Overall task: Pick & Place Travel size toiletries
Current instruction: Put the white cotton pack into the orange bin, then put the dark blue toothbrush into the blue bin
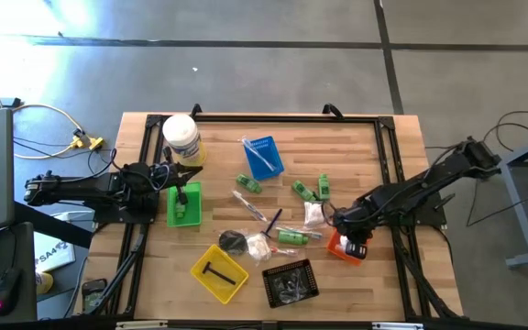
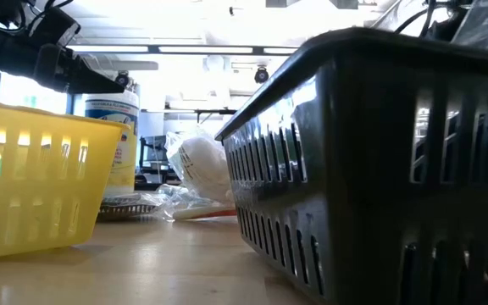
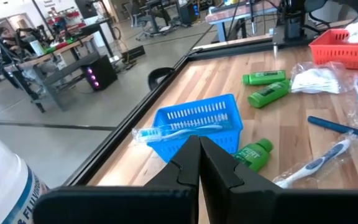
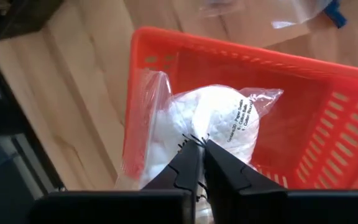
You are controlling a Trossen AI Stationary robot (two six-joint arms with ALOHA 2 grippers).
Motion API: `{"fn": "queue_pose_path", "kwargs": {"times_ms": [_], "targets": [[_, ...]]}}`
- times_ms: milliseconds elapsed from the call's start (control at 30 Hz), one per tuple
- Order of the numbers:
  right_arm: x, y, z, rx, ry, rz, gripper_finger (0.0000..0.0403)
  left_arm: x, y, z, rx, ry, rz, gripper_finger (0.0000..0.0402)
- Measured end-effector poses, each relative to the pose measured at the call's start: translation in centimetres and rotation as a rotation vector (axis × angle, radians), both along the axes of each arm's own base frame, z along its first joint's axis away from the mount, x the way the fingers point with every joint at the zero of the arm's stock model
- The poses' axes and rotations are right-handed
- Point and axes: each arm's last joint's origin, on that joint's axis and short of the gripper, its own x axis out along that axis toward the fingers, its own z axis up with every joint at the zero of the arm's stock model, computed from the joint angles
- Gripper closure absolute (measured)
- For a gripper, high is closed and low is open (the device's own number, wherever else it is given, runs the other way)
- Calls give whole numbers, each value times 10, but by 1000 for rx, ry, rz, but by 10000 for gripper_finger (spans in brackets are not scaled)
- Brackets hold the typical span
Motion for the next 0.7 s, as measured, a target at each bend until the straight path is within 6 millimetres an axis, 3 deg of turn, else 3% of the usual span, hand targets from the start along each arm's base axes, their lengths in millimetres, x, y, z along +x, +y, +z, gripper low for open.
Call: {"fn": "queue_pose_path", "kwargs": {"times_ms": [267, 400, 567, 700], "targets": [[0, -1, 0, -17, 3, -38, 263, 0, 0, 0, -9, -4, 0, 402], [-2, -1, 1, 17, 21, -32, 226, 0, 0, 0, -27, -13, 0, 402], [-12, -7, 18, -25, -101, 6, 224, 0, 0, 0, -29, -14, -1, 402], [-21, -18, 50, -160, -474, 65, 257, 0, 0, 0, -29, -14, -1, 402]]}}
